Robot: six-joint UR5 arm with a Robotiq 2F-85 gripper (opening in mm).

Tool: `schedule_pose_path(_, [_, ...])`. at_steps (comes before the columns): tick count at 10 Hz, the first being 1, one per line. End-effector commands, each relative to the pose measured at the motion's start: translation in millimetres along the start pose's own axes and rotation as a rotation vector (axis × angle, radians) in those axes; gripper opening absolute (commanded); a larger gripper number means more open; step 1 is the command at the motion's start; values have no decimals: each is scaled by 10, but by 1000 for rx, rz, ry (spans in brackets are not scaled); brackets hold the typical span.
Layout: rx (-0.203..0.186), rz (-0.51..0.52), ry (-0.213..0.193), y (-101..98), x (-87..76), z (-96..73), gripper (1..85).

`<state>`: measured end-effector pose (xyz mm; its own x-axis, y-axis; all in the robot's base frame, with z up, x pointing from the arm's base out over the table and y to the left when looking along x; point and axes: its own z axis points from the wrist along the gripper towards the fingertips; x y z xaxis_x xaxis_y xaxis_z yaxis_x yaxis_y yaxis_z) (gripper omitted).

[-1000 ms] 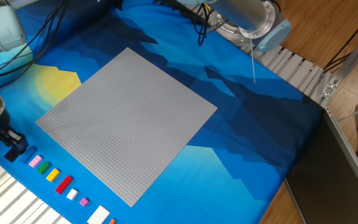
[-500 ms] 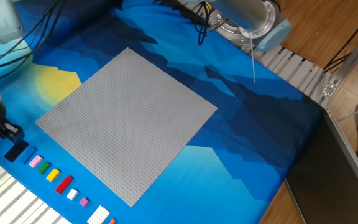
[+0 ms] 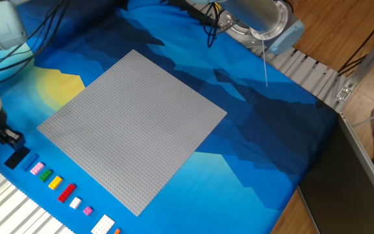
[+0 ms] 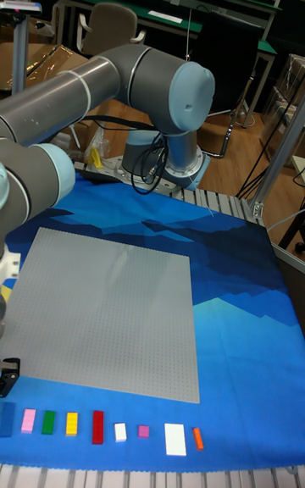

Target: Stack small Lego blocks one on top of the other

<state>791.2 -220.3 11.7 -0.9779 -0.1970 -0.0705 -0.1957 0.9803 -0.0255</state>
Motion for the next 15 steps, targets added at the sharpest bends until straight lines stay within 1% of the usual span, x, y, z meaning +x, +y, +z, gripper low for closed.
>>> schedule_pose_path(1, [-11,16,1,20,-8,26,480])
schedule_pose_path(2, [-28,25,3,66,-1,25,487])
schedule_pose_path(3, [-60,28,5,148,2,21,513])
schedule_pose_path(4, [-66,28,20,163,40,20,530])
schedule_pose_path(6, [-74,45,67,188,160,13,530])
schedule_pose_path(7, [-69,56,87,177,211,10,530])
schedule_pose_path(8, [-57,66,94,149,229,10,530])
schedule_pose_path(9, [-32,70,100,83,246,12,530])
schedule_pose_path(10, [-17,76,99,82,225,45,527])
schedule_pose_path(11, [-11,80,87,93,180,74,527])
schedule_pose_path(12, [-44,97,65,190,111,85,527])
schedule_pose_path(13, [-47,102,57,211,54,107,527])
schedule_pose_path(14, [-37,101,52,209,10,122,527])
schedule_pose_path(15, [-37,103,52,236,13,97,523])
